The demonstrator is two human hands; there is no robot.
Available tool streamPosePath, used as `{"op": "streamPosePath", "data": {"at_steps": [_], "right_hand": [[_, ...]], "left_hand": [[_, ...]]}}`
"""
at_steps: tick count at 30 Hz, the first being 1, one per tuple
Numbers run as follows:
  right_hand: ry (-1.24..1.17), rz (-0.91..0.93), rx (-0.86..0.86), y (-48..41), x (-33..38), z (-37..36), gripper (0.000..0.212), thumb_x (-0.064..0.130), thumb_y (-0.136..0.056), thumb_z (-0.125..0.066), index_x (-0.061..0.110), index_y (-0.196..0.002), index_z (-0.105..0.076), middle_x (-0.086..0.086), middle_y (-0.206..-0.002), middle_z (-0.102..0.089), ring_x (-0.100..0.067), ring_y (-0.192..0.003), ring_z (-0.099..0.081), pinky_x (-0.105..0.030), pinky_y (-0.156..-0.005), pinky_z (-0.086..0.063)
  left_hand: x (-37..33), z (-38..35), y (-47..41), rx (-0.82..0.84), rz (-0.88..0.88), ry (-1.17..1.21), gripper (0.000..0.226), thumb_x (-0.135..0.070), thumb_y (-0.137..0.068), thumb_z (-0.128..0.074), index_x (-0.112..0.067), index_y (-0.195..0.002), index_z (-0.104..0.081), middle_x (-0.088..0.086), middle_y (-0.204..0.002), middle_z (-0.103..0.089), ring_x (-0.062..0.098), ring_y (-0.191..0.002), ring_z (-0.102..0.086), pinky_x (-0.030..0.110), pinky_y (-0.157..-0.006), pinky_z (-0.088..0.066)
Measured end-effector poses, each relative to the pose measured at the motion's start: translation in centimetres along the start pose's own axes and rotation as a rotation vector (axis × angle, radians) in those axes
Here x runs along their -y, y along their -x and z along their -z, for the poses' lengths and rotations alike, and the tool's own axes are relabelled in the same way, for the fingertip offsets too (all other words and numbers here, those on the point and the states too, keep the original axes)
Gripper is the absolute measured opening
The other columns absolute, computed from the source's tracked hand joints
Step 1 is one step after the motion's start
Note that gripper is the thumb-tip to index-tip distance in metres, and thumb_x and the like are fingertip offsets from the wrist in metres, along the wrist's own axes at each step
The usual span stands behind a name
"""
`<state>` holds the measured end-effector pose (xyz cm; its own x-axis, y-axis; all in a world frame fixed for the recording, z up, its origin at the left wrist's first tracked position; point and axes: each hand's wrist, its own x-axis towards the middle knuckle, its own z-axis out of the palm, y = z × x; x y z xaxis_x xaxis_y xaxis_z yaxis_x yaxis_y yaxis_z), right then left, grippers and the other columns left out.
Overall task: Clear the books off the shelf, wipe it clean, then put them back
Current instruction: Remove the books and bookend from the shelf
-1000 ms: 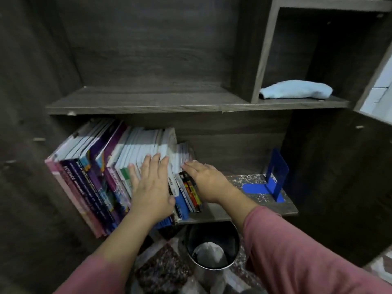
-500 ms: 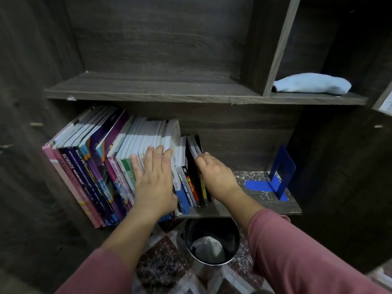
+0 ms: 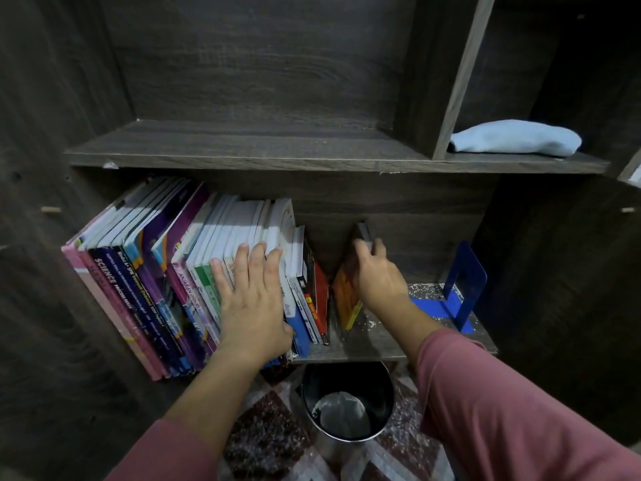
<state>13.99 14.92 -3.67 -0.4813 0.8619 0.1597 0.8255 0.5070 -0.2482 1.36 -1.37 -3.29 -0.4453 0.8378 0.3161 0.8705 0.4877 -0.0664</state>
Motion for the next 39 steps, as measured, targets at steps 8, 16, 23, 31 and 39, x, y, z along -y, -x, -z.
{"op": "streamPosePath", "data": {"at_steps": [8,16,23,31,39], "right_hand": [[-0.108,0.027,-0.203,1.0,-0.5,2.8,0.045,0.01,-0.097,-0.047,0.02,-0.14,-0.05,0.002,-0.152,-0.039,-0.031,-0.123,-0.054,-0.039,-0.099,-0.044],[-0.377,-0.013,-0.574,9.0,-2.6,10.9,0.028,0.011,-0.087,-0.056,0.012,-0.111,-0.071,-0.003,-0.12,-0.066,-0.026,-0.11,-0.061,-0.038,-0.094,-0.048],[0.245,-0.278,0.132,19.5,-8.9,15.7,0.059,0.071,-0.09,-0.033,0.025,-0.111,-0.064,-0.003,-0.108,-0.063,-0.028,-0.099,-0.062,-0.033,-0.069,-0.039],[0.172,-0.419,0.386,28.0,-17.4,12.2,0.05,0.058,-0.08,-0.065,0.025,-0.117,-0.058,-0.004,-0.111,-0.063,-0.027,-0.103,-0.062,-0.035,-0.078,-0.048],[0.042,-0.665,0.397,36.1,-29.0,6.1,0.026,0.031,-0.091,-0.058,0.023,-0.115,-0.064,-0.008,-0.094,-0.064,-0.029,-0.083,-0.06,-0.031,-0.063,-0.045]], "left_hand": [[-3.4,0.6,1.4,-0.071,0.048,-0.012,0.125,-0.082,-0.07,-0.048,-0.002,-0.152,0.005,0.022,-0.158,0.015,0.041,-0.143,0.021,0.061,-0.104,0.027],[-10.7,1.5,2.6,0.06,-0.123,0.42,0.073,-0.041,-0.084,-0.066,-0.023,-0.146,-0.032,0.007,-0.128,-0.058,0.027,-0.116,-0.057,0.038,-0.098,-0.043],[-14.4,5.0,3.2,0.135,-0.52,0.243,0.043,-0.015,-0.082,-0.055,-0.029,-0.123,-0.059,0.006,-0.112,-0.067,0.031,-0.104,-0.062,0.034,-0.086,-0.049],[-26.7,6.0,8.3,0.335,-0.985,0.126,0.031,-0.012,-0.082,-0.056,-0.029,-0.107,-0.064,0.004,-0.102,-0.065,0.03,-0.098,-0.061,0.037,-0.077,-0.051],[-39.5,1.5,15.5,0.513,-1.266,0.065,0.012,-0.014,-0.088,-0.058,-0.019,-0.099,-0.06,0.006,-0.098,-0.059,0.027,-0.087,-0.058,0.034,-0.063,-0.04]]}}
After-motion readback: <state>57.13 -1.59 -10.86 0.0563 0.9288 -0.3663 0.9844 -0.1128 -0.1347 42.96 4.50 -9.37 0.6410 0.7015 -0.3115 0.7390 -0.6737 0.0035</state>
